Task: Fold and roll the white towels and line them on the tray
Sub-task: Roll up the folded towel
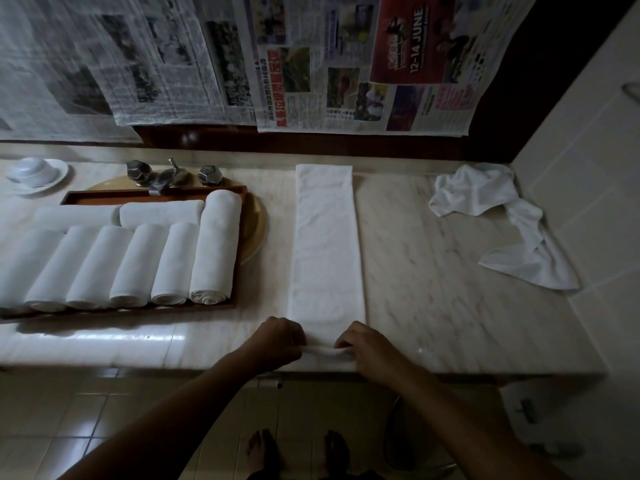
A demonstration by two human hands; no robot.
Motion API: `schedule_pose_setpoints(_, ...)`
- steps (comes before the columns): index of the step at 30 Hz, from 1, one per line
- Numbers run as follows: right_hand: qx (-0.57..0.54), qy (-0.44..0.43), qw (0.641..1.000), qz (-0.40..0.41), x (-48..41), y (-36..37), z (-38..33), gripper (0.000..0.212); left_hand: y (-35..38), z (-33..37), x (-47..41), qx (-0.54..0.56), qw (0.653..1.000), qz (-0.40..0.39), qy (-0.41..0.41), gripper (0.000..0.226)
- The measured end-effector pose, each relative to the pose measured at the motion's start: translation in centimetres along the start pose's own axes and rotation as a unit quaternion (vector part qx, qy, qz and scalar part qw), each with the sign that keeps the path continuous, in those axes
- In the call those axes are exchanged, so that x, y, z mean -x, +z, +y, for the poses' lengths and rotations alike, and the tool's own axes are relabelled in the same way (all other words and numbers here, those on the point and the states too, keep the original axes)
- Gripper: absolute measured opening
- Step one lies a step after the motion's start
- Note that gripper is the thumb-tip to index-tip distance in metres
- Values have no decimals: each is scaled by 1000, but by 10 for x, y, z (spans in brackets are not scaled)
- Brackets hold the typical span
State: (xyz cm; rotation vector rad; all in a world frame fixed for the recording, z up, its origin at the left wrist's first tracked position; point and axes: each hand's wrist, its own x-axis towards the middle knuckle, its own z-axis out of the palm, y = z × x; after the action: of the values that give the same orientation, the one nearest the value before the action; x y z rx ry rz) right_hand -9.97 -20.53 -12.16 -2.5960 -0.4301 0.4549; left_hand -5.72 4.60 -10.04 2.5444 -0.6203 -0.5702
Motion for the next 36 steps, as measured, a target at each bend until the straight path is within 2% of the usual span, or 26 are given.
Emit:
schedule_pose_setpoints(4, -40, 43, 998, 11, -7, -8, 0, 27, -6, -6, -4, 83, 994, 4, -67, 13)
schedule_pose_setpoints(9, -74, 89, 992, 53, -11, -7, -1, 21, -6, -11, -4, 106, 991, 24, -84, 7)
schedule_pose_setpoints(15, -42, 78, 991, 99, -8, -1, -9, 17, 1, -5, -1, 15, 995, 97, -31, 4)
schedule_pose_setpoints(20, -17, 67, 992, 108, 1, 16, -14, 25, 29, 3, 6, -78, 991, 103, 36, 24)
schedule_pose_setpoints(23, -15, 31, 990, 138, 8, 24, -9, 25, 42, -3, 12, -102, 988, 106, 46, 13)
schedule_pose_setpoints(25, -4, 2, 989, 149, 14, 26, -5, 24, 46, -7, 15, -103, 988, 104, 47, 23)
schedule_pose_setpoints(28, 34, -24, 989, 139, 16, 24, -1, 35, 43, -9, 16, -115, 986, 113, 51, 36)
schedule_pose_setpoints(31, 69, -39, 989, 129, 11, 19, 2, 47, 41, -11, 10, -133, 980, 132, 64, 41)
schedule_pose_setpoints(36, 61, -39, 991, 113, 8, 13, 8, 49, 30, -9, 5, -135, 981, 127, 63, 40)
